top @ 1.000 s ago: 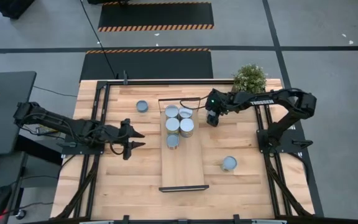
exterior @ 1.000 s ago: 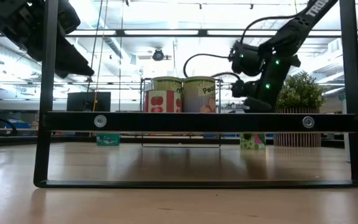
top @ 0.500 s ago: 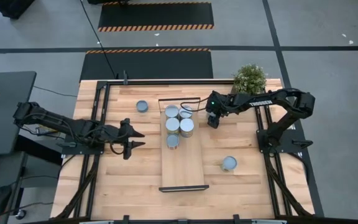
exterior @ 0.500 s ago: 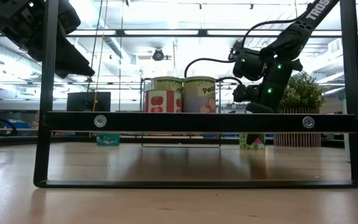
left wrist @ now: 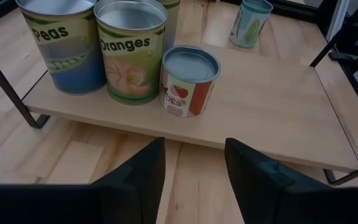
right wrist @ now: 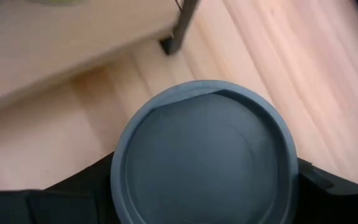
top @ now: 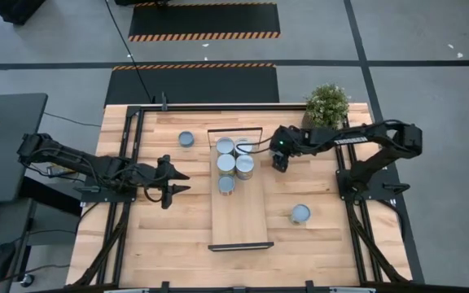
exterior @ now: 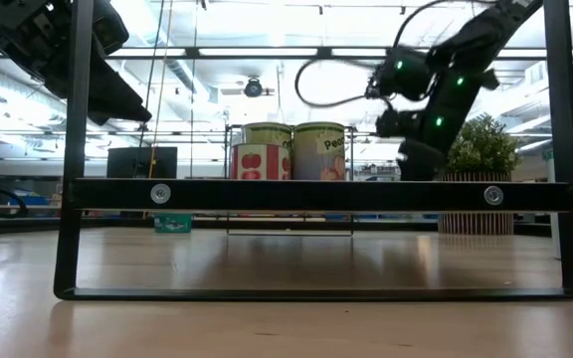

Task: Pick and place cans onto a shelf
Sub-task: Put the canned green peas on the shelf

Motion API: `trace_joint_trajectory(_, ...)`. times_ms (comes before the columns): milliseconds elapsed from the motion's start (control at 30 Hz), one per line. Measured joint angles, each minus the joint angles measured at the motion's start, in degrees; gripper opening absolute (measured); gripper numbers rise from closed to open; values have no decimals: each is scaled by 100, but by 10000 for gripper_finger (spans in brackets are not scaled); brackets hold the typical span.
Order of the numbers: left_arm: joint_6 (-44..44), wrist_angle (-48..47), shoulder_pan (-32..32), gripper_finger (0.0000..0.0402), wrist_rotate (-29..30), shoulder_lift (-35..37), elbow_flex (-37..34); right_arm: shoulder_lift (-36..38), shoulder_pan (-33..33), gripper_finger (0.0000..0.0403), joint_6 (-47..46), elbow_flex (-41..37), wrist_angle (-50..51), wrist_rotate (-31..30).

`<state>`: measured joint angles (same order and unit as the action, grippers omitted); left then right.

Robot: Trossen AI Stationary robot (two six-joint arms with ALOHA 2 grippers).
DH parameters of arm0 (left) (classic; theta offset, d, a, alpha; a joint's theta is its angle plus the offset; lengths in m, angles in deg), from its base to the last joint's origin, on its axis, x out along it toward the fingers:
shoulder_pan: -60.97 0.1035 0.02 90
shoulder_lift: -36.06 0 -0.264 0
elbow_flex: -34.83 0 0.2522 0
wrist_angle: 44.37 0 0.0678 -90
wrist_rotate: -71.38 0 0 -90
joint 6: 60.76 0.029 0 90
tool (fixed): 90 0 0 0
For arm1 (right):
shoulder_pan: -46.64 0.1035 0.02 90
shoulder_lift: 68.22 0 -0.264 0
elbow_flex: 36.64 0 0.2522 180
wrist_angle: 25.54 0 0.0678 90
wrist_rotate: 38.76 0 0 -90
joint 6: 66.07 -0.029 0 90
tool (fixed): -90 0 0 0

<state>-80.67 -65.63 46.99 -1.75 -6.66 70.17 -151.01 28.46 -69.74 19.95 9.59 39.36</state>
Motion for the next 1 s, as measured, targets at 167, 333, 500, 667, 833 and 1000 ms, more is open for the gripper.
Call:
trace_joint_trajectory(167,-47,0,-2,172,0,0,0,509,445,292,-394,0,308,-66)
trace_joint_trajectory(333,-196,0,0,172,3,-2,2,820,1234,295,-587,0,130,-58)
trace_joint_trajectory(500,-352,0,0,172,156,-2,2,701,2072,297,-873,2,-221,-46)
trace_joint_trajectory(667,-525,0,0,172,390,-2,4,399,2684,298,-1089,2,-599,101)
trace_joint_trajectory(833,-513,-15,0,194,553,-159,9,279,2928,298,-1143,2,-1336,109)
trace_joint_trajectory(1000,-493,11,2,236,856,-554,11,8,2950,299,-1172,35,-1798,107)
